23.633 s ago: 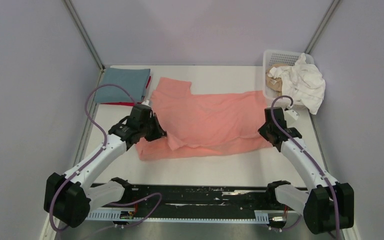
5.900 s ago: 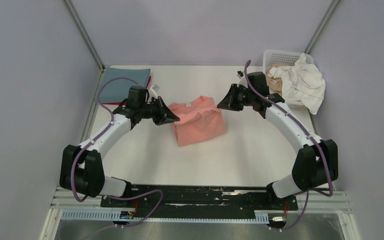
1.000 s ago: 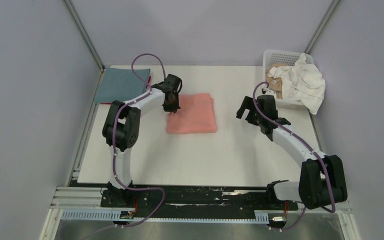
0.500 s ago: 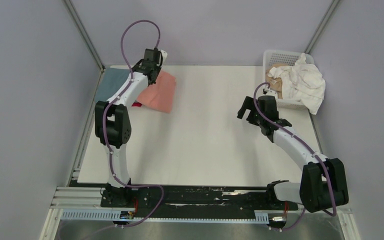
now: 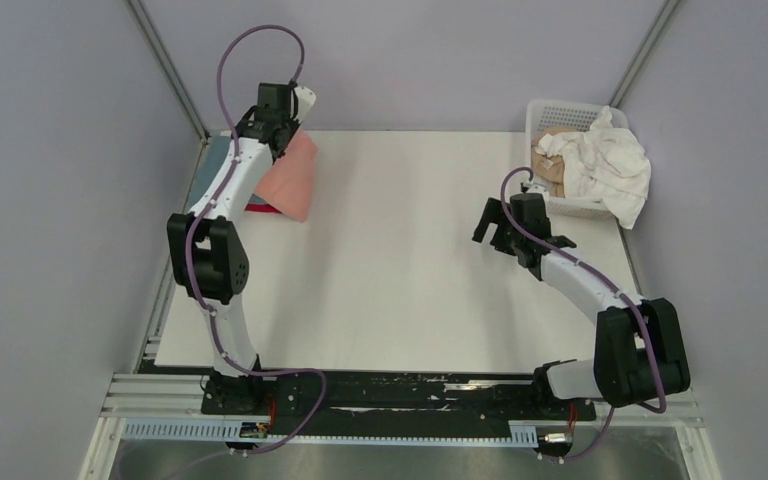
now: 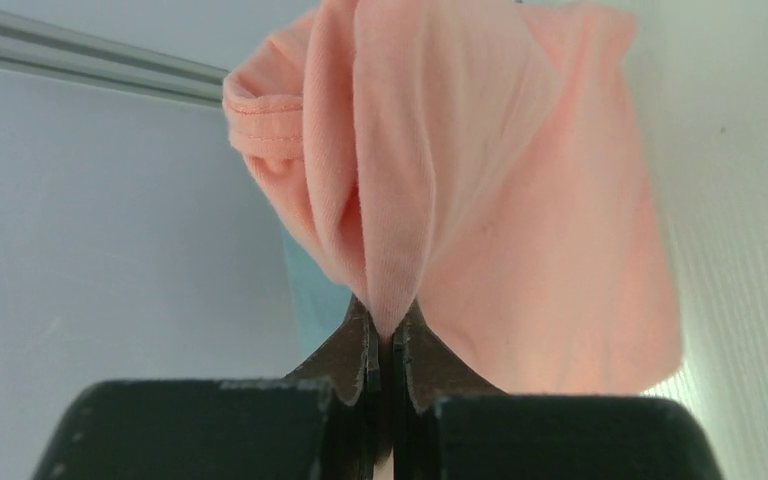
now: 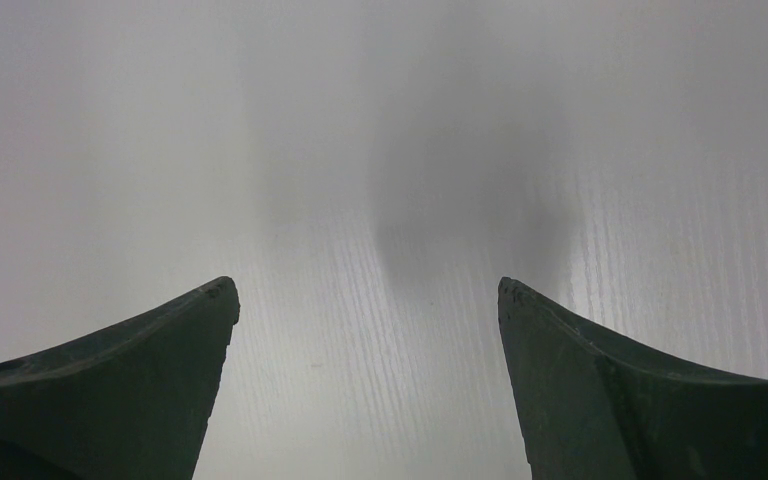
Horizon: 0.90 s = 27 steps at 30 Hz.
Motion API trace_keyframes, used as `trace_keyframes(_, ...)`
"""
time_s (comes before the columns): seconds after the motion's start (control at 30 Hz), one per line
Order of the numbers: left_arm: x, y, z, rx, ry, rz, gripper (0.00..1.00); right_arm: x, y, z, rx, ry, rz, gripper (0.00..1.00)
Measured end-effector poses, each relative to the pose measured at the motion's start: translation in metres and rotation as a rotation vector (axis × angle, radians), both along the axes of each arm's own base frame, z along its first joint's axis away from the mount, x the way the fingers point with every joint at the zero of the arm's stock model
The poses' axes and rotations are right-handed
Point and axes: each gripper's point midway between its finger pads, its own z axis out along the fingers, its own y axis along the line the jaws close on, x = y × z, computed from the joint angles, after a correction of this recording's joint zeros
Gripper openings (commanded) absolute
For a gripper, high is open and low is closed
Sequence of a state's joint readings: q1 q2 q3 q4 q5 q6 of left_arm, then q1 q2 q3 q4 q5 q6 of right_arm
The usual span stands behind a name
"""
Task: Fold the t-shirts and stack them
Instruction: Put the neatly folded tshirt into the corner of the board with the left arm
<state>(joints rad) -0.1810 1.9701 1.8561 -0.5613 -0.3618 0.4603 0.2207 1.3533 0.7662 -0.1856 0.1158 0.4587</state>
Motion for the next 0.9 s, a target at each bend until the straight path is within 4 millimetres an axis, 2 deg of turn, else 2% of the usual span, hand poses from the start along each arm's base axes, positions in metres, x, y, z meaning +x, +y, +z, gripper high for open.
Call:
trace_keyframes(0.27,-0.011,-0.014,0.075,-0.087,-0.148,-0.078,0.00,0.000,-0.002,-0.003,-0.007,0.009,-0.016,1.00)
trace_keyframes(0.43,-0.015,-0.020,0.101,-0.115,-0.201,-0.110,0.00,0.000,-0.004,-0.006,-0.010,0.015,-0.024,1.00)
trace_keyframes(0.7,-0.013,-0.005,0.100,-0.164,-0.192,-0.081,0.00,-0.003,-0.006,-0.012,-0.018,0.041,-0.036,1.00)
trace_keyframes(0.8,-0.007,0.009,0.087,-0.187,-0.172,-0.050,0.00,-0.003,-0.007,-0.013,-0.024,0.045,-0.042,1.00)
trace_keyframes(0.9,0.004,0.023,0.063,-0.217,-0.134,-0.020,0.00,-0.004,-0.008,-0.014,-0.027,0.051,-0.045,1.00)
